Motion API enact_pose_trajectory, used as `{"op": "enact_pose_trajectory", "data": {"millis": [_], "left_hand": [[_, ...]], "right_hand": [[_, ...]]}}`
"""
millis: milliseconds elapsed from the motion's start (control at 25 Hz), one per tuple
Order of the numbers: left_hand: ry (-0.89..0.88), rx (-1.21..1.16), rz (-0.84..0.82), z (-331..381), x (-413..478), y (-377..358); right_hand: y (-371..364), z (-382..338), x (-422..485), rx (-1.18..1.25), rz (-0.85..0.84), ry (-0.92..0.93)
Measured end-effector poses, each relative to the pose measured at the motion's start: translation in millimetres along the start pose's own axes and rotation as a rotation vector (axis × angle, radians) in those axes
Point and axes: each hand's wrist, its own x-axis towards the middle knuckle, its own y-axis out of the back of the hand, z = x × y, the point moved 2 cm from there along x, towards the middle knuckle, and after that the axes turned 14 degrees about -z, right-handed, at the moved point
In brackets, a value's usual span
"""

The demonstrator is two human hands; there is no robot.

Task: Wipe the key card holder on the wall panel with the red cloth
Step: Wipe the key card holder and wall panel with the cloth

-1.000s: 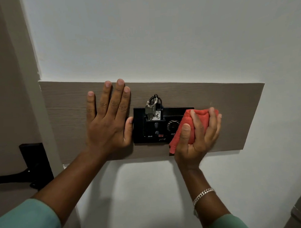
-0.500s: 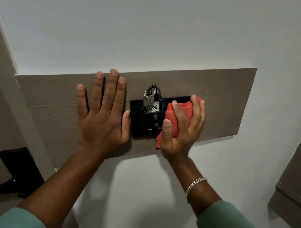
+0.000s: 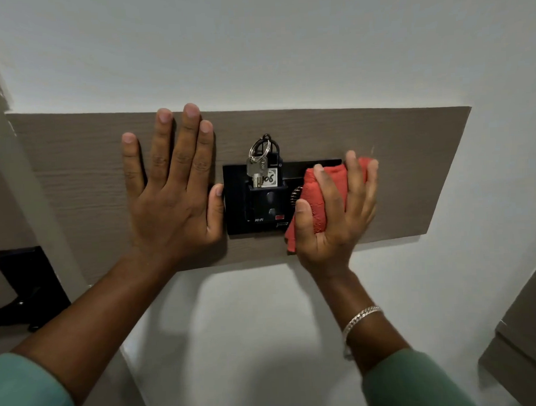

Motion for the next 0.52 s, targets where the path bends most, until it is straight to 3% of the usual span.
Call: {"op": "enact_pose_trajectory", "data": {"millis": [80,240,400,520], "left_hand": [[-0.002,-0.001,0.000,-0.8,0.6,-0.5],[0.000,0.007,-0.004,-0.9,1.5,2.6],[0.002,-0.005,-0.034,-0.1,-0.7,6.3],[0.001,-0.040,-0.048,1.8,1.3,8.1]], "right_hand": [[-8.3,-12.3,-9.2,0.104,0.091,-0.132],[-0.5,5.7,-17.1,0.075,0.076,-0.067],[17.4,14.9,-10.3,0.167,0.107,-0.237],[12.6,-7.2,12.1,0.186,0.060,0.010]]}}
